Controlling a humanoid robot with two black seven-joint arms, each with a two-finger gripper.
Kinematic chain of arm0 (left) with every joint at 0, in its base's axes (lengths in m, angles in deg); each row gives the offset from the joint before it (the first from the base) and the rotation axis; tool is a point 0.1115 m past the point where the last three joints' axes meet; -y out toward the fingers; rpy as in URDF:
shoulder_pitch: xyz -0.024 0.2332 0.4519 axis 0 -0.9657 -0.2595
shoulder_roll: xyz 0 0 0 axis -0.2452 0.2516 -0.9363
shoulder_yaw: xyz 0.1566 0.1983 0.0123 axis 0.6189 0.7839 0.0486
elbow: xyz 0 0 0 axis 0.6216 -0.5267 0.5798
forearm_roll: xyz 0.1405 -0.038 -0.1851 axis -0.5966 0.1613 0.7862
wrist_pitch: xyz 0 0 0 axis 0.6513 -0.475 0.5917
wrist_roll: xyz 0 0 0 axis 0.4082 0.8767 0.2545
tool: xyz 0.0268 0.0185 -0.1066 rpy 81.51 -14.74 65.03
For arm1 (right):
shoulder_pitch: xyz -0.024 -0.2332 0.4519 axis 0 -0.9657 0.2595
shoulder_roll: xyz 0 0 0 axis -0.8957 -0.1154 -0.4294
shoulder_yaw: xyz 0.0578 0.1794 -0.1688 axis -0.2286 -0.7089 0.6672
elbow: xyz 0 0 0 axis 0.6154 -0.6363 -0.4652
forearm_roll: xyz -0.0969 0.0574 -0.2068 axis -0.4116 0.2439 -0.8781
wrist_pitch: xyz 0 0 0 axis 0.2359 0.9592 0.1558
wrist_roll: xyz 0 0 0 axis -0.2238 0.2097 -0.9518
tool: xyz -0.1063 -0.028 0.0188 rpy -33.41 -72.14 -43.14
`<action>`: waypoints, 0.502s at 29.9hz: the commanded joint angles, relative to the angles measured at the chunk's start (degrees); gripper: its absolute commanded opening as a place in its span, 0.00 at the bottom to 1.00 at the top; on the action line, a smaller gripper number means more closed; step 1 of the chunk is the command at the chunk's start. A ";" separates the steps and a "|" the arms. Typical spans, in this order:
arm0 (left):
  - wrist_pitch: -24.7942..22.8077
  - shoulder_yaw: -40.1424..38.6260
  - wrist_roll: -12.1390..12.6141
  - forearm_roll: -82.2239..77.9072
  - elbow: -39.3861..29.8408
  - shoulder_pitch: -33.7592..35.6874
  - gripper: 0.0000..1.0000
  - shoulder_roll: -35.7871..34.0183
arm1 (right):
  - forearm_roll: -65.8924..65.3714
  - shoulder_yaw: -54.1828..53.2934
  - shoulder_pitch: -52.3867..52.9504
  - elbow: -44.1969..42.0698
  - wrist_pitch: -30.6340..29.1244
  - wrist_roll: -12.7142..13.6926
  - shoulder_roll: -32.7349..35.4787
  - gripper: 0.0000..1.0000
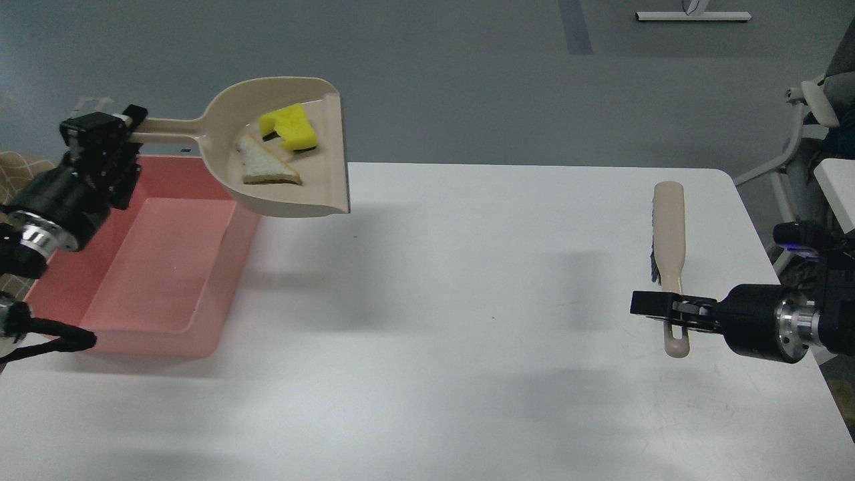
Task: Sweep and dump garbage into bin
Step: 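Lift the dustpan with the left gripper and tip it over the pink bin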
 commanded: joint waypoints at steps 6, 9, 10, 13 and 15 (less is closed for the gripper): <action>-12.24 -17.52 -1.65 -1.96 9.76 -11.89 0.00 -7.01 | -0.17 0.11 -0.54 -0.26 0.17 0.02 -0.98 0.00; -12.34 -17.61 -5.24 -6.42 13.45 -12.15 0.00 -9.46 | -0.26 -0.06 -0.89 -0.26 0.17 0.02 -1.33 0.00; -12.34 -17.61 -7.44 -9.84 14.59 -12.24 0.00 -10.26 | -0.26 -0.06 -0.89 -0.26 0.17 0.02 -1.33 0.00; -11.81 -17.70 -10.97 -17.24 15.40 -12.24 0.00 -11.05 | -0.35 -0.06 -1.24 -0.26 0.26 0.02 -1.33 0.00; -11.20 -17.79 -12.63 -20.93 15.40 -12.24 0.00 -11.93 | -0.35 -0.15 -1.51 -0.26 0.26 0.02 -1.33 0.00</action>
